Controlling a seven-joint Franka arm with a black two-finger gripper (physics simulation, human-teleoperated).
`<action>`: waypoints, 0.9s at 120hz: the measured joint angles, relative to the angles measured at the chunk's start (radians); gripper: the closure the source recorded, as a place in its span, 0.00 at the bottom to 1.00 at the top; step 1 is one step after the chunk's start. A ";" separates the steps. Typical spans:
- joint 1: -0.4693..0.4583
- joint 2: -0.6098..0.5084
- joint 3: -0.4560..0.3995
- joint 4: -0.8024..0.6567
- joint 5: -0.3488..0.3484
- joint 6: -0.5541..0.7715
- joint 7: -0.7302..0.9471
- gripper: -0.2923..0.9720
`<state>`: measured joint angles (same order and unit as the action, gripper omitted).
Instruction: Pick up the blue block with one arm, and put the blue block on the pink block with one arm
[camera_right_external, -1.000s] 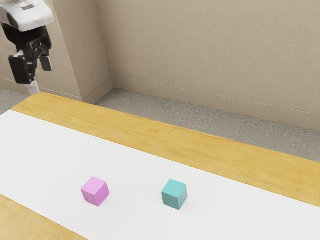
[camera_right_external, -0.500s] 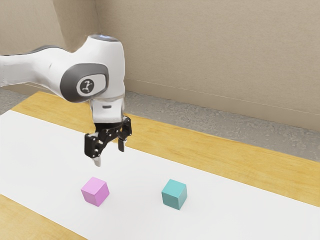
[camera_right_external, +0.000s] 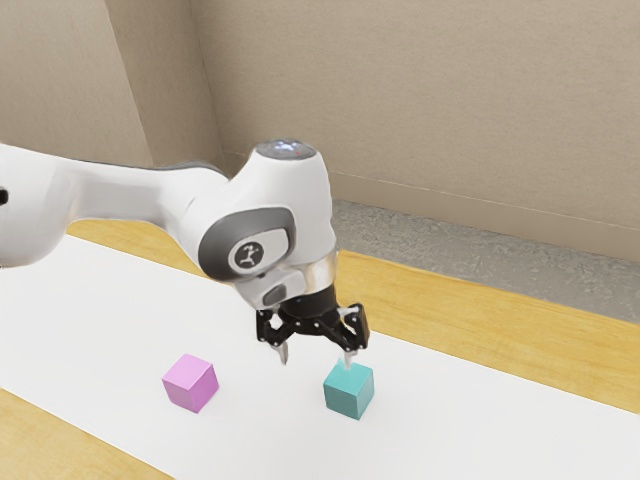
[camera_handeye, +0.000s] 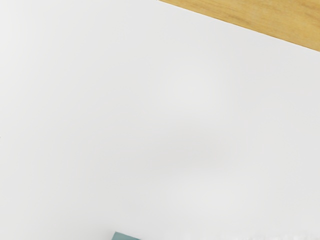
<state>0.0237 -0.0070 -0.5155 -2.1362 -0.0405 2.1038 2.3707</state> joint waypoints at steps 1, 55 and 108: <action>-0.002 0.003 0.000 0.000 0.001 0.001 0.013 0.23; 0.022 0.102 0.020 0.002 0.054 0.022 0.527 0.23; 0.015 0.195 0.031 0.000 0.067 0.298 0.527 0.23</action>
<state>0.0387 0.1880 -0.4850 -2.1357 0.0269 2.4020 2.8973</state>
